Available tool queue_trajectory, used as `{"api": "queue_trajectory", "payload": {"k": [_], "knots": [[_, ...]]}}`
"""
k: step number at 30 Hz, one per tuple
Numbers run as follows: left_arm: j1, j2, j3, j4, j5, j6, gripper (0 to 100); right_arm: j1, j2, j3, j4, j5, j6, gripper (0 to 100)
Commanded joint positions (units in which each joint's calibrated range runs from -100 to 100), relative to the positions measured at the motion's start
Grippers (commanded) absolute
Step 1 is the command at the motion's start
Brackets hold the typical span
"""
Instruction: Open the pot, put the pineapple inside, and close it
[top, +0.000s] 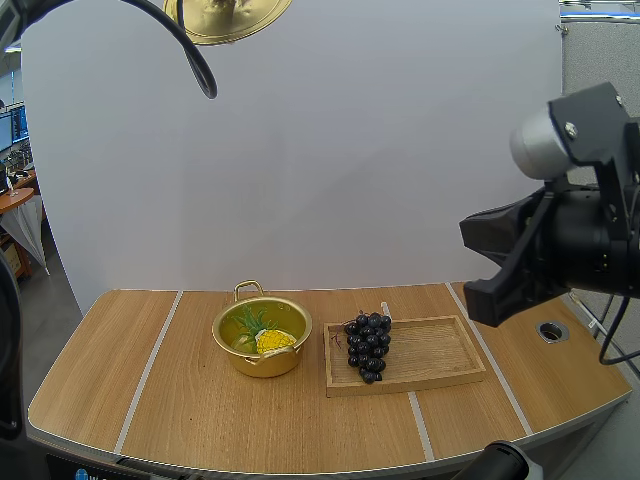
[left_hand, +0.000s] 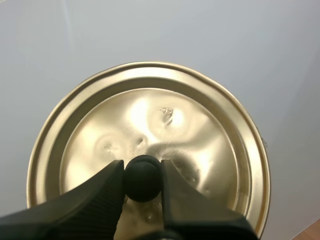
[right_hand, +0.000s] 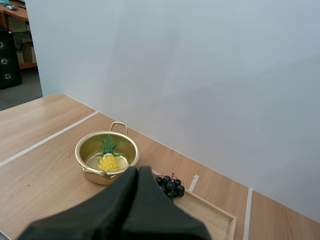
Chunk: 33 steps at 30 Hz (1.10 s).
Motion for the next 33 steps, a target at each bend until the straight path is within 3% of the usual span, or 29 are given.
{"api": "queue_trajectory", "payload": {"k": [1, 18, 24, 33], "knots": [[-0.25, -0.36, -0.58, 0.26, -1.17, -0.23, 0, 0.06, -0.79, 0.03, -0.61, 0.00, 0.12, 0], [-0.25, -0.36, -0.58, -2.66, -1.17, -0.64, 0, 0.06, -0.78, 0.03, -0.61, 0.00, 0.12, 0], [-0.25, 0.07, -0.58, -3.48, 16.72, -0.94, 0, 0.06, -0.78, 0.03, -0.61, 0.00, 0.12, 0], [-0.25, 2.37, 7.01, -0.78, 16.72, 1.15, 0, 0.06, -0.78, 0.03, -0.61, 0.00, 0.12, 0]]}}
